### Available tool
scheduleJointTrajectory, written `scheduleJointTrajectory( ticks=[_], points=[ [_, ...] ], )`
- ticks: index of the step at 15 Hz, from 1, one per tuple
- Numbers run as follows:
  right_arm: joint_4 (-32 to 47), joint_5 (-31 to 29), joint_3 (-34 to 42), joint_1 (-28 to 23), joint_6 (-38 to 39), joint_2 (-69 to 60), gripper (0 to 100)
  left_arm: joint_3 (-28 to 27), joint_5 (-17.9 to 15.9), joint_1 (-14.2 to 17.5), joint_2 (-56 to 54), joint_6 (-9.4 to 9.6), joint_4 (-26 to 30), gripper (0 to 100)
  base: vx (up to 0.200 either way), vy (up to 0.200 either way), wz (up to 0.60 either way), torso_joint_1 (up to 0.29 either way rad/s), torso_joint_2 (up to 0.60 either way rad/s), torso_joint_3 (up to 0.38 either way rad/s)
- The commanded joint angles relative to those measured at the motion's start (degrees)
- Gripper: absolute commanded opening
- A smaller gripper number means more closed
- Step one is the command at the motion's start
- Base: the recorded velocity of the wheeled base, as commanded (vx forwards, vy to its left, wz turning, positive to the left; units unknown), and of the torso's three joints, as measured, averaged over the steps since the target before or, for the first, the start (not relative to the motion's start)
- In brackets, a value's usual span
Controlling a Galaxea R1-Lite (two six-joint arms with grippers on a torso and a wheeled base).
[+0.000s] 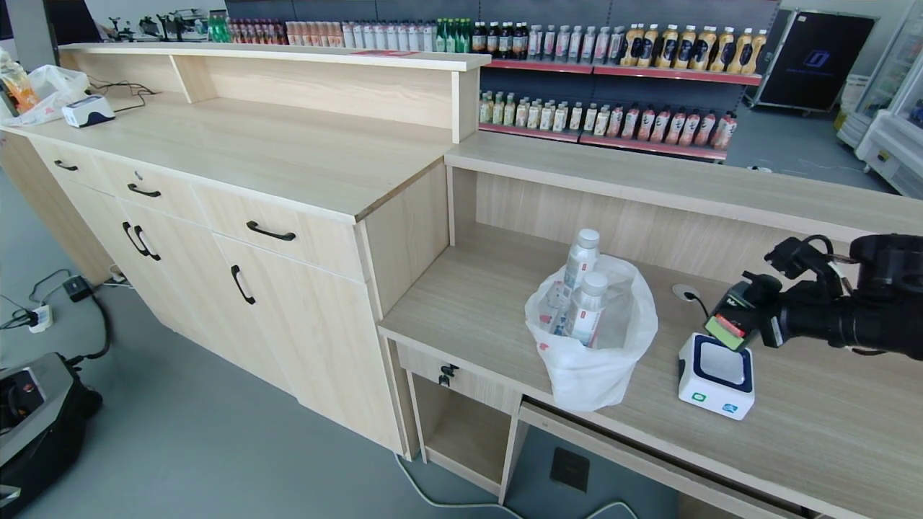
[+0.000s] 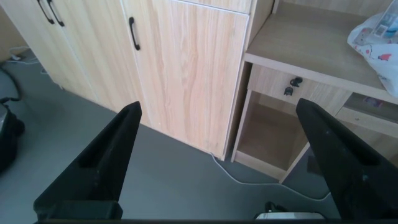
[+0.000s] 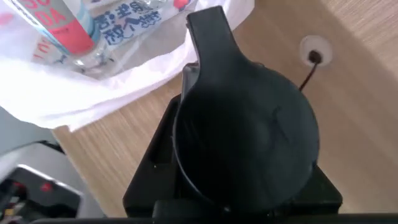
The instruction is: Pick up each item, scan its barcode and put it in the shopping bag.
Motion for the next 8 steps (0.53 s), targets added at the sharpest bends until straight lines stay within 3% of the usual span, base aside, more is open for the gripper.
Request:
scheduleJointTrajectory(
  ticks=[1,2,5,8],
  points=[
    [-7.6,0.3,9.2,-5.2,-11.4,-7.6,0,0.0,0.0,0.0,0.0,0.0,0.0,100,0.0,0.0,0.0,0.0,0.0,0.0],
    [-9.5,0.3,11.2,-6.3,-14.6,-8.3,0,0.0,0.0,0.0,0.0,0.0,0.0,100,0.0,0.0,0.0,0.0,0.0,0.0],
    [-10.2,-0.1,11.0,-5.1,-14.9,-8.1,0,0.0,0.0,0.0,0.0,0.0,0.0,100,0.0,0.0,0.6,0.001,0.0,0.002],
    [-12.6,-0.1,8.0,-1.4,-9.9,-6.0,0,0.0,0.0,0.0,0.0,0.0,0.0,100,0.0,0.0,0.6,0.006,0.0,0.001]
  ],
)
